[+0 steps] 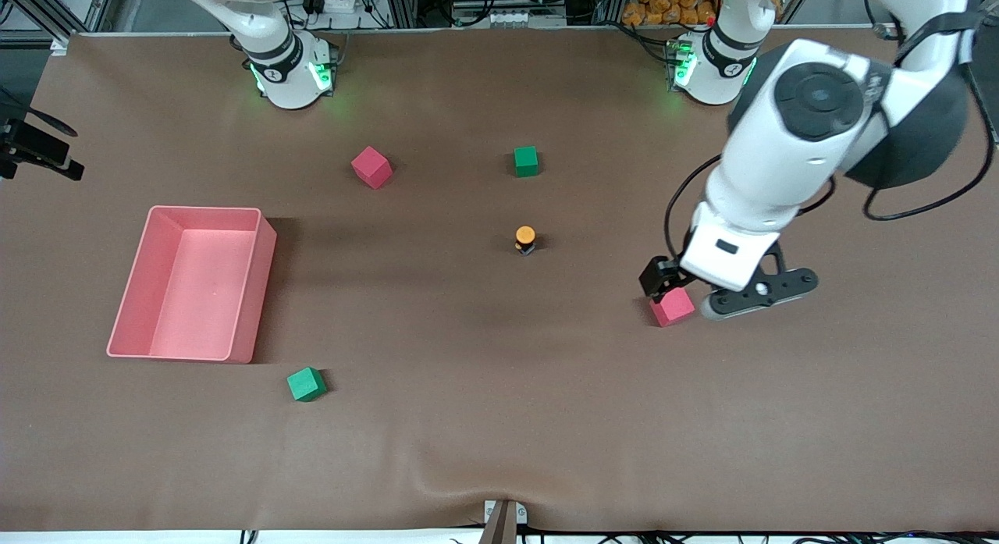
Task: Place and upright button with both arms
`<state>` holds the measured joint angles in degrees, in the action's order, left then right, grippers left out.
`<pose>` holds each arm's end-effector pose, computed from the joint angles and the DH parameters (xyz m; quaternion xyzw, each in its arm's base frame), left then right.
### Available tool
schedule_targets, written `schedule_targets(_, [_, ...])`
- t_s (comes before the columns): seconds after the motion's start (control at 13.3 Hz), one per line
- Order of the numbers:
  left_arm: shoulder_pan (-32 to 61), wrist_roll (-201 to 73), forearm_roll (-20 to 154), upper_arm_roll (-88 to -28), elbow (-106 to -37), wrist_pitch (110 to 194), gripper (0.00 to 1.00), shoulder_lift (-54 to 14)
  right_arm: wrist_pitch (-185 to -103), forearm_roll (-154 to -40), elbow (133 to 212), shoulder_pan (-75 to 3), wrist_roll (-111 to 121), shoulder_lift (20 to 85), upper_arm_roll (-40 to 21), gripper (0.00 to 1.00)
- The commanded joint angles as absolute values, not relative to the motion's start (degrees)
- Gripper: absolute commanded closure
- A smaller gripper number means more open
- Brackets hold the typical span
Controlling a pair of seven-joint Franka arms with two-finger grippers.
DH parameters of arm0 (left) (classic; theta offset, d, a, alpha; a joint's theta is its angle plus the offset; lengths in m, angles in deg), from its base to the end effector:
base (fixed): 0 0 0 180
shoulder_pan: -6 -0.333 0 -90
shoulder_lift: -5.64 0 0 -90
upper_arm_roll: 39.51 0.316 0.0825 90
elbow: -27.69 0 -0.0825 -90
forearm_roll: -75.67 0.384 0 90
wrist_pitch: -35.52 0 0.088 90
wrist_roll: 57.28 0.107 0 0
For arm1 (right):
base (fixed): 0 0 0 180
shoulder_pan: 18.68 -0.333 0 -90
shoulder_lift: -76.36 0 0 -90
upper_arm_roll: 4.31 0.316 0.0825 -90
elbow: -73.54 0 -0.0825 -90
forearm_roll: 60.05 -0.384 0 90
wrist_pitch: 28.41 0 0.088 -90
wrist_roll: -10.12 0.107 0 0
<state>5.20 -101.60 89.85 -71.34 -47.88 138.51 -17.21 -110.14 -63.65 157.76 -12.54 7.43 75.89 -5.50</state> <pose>0.6235 -0.2694 0.5489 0.9901 0.1207 0.0665 0.0254 0.5387 -0.0617 0.6548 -0.9985 0.0367 0.0230 0.0332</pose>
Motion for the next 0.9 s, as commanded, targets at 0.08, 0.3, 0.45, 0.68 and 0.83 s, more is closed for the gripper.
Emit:
schedule_targets(0.08, [3.71, -93.97, 81.92, -67.48, -49.39, 133.10, 0.00, -11.34, -109.27, -64.01, 156.95, -11.65, 7.48, 76.01, -5.01, 0.00])
schedule_targets(0.3, [5.02, -83.86, 75.95, -58.61, -49.48, 126.52, 0.00, -6.06, -109.27, -64.01, 156.95, -11.65, 7.48, 76.01, -5.01, 0.00])
schedule_targets(0.45, [5.38, -78.14, 74.96, -54.99, -49.66, 121.24, 0.00, -2.99, -109.27, -64.01, 156.95, -11.65, 7.48, 76.01, -5.01, 0.00])
schedule_targets(0.68, [5.56, -72.68, 74.79, -52.08, -52.72, 116.39, 0.00, 0.97, -109.27, -63.92, 156.95, -11.47, 7.48, 76.01, -5.10, 0.00])
schedule_targets(0.83, [5.47, -66.97, 74.18, -48.40, -56.15, 116.73, 0.00, 3.96, -109.18, -63.83, 156.95, -11.39, 7.48, 76.09, -5.19, 0.00])
